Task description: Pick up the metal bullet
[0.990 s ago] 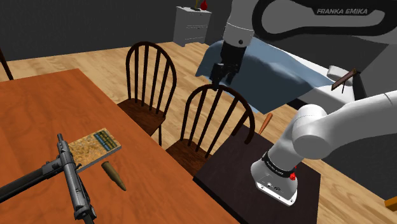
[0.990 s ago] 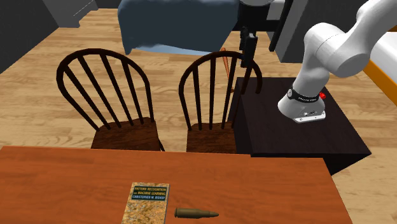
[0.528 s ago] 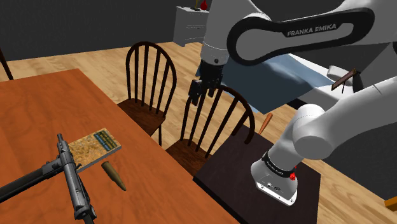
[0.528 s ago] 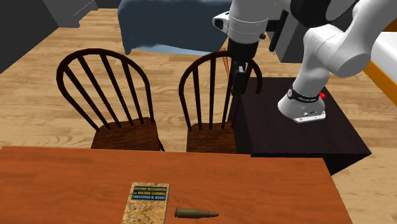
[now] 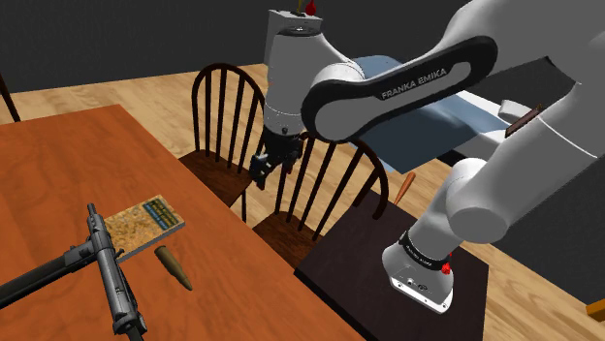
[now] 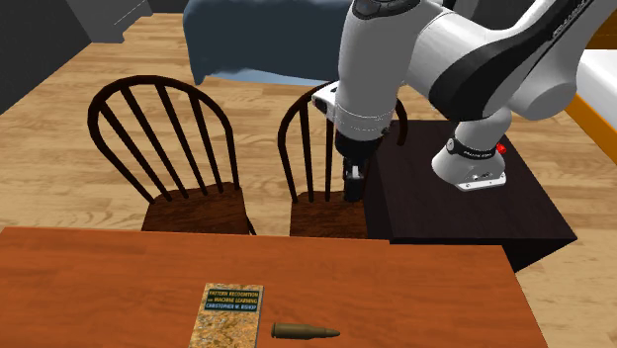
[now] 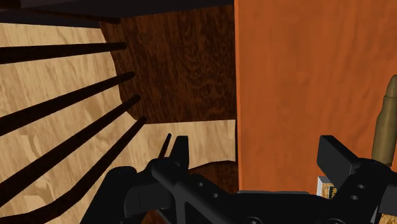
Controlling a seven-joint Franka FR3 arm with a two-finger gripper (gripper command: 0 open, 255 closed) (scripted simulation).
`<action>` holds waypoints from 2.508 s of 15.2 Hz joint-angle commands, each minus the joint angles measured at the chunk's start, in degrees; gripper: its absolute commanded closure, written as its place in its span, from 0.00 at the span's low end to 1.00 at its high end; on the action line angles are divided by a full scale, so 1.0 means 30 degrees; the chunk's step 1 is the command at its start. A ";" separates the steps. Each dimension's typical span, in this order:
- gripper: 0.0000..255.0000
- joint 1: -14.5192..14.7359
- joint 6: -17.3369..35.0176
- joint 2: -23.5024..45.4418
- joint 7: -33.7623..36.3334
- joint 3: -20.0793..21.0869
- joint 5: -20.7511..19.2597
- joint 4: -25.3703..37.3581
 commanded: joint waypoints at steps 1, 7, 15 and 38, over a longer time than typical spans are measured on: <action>0.00 0.0097 0.0707 0.1285 0.0959 0.0514 -0.0537 0.0567; 0.00 0.0737 0.2477 0.5860 0.4225 0.1361 -0.3354 0.2911; 0.00 0.3161 0.3212 1.1951 0.7910 0.0610 -0.7113 0.7476; 1.00 0.6782 0.3411 2.0194 0.9979 -0.1272 -0.9593 1.5241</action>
